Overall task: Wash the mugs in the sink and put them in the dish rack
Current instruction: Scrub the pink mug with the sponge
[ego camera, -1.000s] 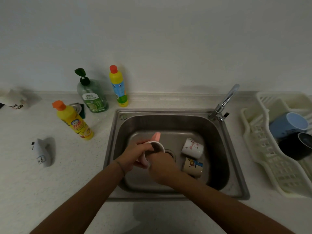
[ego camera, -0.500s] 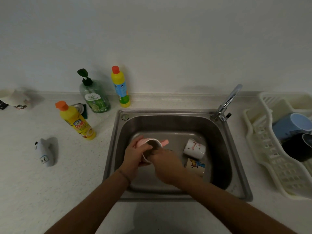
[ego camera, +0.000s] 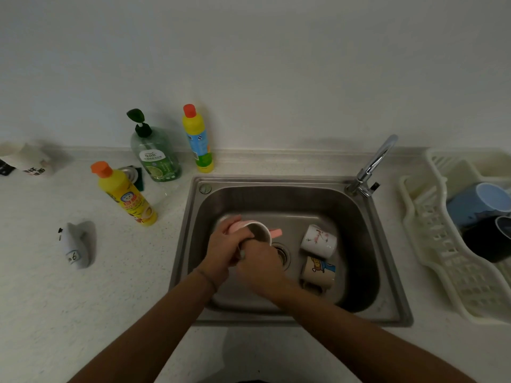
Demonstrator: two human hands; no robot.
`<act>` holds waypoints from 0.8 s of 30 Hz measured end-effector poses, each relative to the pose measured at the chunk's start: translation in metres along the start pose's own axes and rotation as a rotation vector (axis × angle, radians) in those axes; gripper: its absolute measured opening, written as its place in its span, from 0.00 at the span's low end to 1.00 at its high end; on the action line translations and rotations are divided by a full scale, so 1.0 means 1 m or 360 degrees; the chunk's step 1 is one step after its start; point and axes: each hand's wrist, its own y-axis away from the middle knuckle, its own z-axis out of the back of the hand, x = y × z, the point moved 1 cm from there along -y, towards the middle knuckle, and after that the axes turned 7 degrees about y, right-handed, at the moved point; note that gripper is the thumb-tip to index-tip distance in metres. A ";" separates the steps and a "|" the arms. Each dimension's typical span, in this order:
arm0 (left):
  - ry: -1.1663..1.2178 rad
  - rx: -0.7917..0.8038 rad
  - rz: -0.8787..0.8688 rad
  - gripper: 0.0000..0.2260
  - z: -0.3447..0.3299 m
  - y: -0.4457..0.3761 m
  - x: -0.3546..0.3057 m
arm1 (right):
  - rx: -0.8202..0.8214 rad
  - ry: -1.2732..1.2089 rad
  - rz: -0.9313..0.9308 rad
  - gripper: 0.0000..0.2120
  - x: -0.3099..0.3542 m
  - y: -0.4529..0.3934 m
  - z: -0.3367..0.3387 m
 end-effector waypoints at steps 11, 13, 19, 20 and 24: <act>0.0435 -0.0041 -0.0067 0.19 -0.008 0.007 0.015 | -0.0123 0.0227 0.0063 0.14 0.003 0.003 0.011; 0.0379 -0.0074 -0.0097 0.19 -0.005 0.009 0.014 | 0.0019 0.0083 -0.0032 0.14 0.003 0.004 0.008; 0.0200 -0.0060 -0.0164 0.21 0.001 0.004 0.015 | 0.0070 0.0285 0.0079 0.17 0.000 0.006 0.007; 0.0241 -0.0083 -0.0187 0.20 -0.004 0.004 0.017 | 0.0048 0.0187 -0.0064 0.14 0.003 0.005 0.004; 0.0128 -0.0062 -0.0153 0.22 0.003 0.005 0.011 | 0.0060 0.0351 0.0308 0.16 -0.018 0.007 0.008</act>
